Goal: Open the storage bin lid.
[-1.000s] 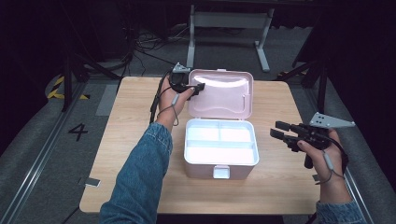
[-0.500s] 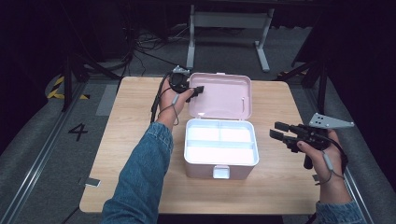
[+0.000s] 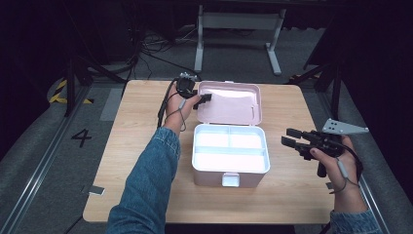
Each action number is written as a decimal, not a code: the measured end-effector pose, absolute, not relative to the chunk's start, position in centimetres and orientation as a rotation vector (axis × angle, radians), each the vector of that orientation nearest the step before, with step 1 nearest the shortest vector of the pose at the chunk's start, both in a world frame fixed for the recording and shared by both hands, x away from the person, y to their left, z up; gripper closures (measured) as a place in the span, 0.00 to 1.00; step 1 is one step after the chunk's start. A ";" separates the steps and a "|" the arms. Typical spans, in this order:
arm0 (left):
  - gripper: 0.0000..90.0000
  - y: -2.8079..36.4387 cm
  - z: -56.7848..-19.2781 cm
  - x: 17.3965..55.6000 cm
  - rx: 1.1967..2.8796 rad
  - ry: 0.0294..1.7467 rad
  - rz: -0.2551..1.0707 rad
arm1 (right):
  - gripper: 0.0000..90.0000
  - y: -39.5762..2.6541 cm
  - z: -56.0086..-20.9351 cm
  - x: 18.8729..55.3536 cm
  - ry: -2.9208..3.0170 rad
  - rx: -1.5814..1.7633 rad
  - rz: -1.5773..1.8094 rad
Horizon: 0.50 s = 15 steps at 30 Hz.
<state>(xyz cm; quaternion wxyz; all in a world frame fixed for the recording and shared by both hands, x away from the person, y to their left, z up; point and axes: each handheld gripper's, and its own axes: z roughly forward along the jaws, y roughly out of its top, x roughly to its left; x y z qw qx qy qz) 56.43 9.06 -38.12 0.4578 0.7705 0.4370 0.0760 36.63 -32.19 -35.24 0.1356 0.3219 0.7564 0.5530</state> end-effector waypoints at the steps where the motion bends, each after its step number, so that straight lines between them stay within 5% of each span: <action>1: 0.49 9.1 -38.1 56.4 1.898 1.077 0.187 | 0.61 -32.2 -35.3 36.7 2.189 0.927 1.601; 15: 0.48 8.8 -38.6 56.7 1.930 1.161 0.157 | 0.60 -32.0 -35.3 36.6 2.207 0.923 1.598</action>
